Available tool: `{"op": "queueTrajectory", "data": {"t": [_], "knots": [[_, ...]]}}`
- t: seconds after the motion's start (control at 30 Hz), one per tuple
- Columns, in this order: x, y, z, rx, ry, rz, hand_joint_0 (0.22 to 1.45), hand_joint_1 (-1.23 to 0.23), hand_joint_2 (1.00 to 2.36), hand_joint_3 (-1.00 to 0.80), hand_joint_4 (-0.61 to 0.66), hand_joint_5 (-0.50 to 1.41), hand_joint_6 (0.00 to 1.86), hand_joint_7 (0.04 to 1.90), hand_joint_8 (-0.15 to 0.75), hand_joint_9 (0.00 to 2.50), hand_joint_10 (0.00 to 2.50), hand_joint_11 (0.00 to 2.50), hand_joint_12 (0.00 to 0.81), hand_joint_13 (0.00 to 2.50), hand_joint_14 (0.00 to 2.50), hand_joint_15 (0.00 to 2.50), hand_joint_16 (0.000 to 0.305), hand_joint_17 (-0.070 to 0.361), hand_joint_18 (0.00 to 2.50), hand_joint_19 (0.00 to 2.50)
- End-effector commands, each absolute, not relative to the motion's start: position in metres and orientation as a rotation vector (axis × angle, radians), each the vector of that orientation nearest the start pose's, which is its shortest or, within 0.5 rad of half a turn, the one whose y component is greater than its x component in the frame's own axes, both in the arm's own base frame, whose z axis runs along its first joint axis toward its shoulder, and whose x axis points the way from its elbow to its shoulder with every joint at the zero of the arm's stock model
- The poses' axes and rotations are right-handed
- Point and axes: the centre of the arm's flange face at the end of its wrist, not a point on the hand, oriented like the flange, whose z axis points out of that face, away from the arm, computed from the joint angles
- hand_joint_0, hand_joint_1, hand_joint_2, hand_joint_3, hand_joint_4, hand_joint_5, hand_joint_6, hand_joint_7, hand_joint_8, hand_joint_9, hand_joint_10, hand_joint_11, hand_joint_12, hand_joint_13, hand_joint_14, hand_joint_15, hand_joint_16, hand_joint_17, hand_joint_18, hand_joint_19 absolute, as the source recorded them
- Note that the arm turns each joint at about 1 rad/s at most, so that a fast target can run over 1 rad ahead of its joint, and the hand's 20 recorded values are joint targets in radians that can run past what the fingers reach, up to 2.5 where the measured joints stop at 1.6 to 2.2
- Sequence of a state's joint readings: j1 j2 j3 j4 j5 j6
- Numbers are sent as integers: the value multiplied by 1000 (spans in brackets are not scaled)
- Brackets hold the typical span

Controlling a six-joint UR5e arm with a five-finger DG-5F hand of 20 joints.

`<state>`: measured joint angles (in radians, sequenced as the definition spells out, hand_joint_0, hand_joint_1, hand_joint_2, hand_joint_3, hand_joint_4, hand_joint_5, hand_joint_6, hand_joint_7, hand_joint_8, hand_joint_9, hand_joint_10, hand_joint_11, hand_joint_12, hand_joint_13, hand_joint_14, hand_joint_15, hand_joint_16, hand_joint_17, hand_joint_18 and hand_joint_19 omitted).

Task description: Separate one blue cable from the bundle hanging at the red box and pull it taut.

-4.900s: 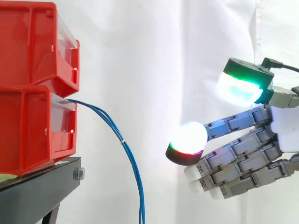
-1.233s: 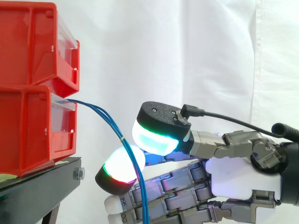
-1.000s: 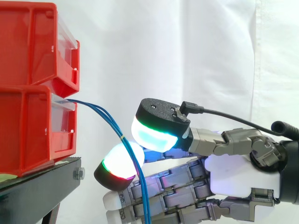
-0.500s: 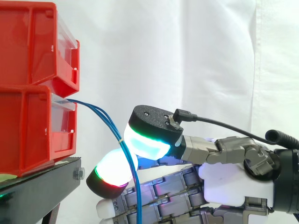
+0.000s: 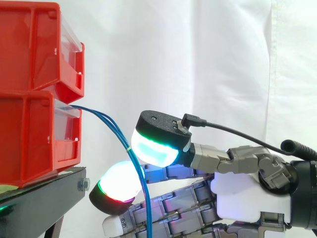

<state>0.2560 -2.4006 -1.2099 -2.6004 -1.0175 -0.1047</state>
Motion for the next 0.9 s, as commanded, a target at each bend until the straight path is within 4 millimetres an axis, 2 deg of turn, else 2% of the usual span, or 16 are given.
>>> {"op": "queueTrajectory", "data": {"t": [0.0, 0.27, 0.63, 0.87], "knots": [[777, 12, 180, 1244, 987, 957, 593, -532, 1001, -482, 156, -161, 627, 1001, 270, 727, 13, 512, 266, 604, 9, 230, 24, 54, 335, 101], [776, 9, 180, 1247, 1019, 958, 627, -688, 1004, -445, 141, -164, 648, 981, 266, 726, 13, 517, 269, 613, 9, 231, 24, 54, 340, 99], [778, 11, 185, 1237, 1023, 980, 623, -672, 1003, -460, 145, -166, 658, 965, 265, 729, 13, 521, 268, 627, 9, 238, 24, 54, 352, 104], [774, 10, 201, 1240, 1034, 975, 636, -717, 1003, -461, 140, -170, 688, 931, 265, 734, 13, 523, 269, 634, 9, 240, 24, 53, 360, 103]]}}
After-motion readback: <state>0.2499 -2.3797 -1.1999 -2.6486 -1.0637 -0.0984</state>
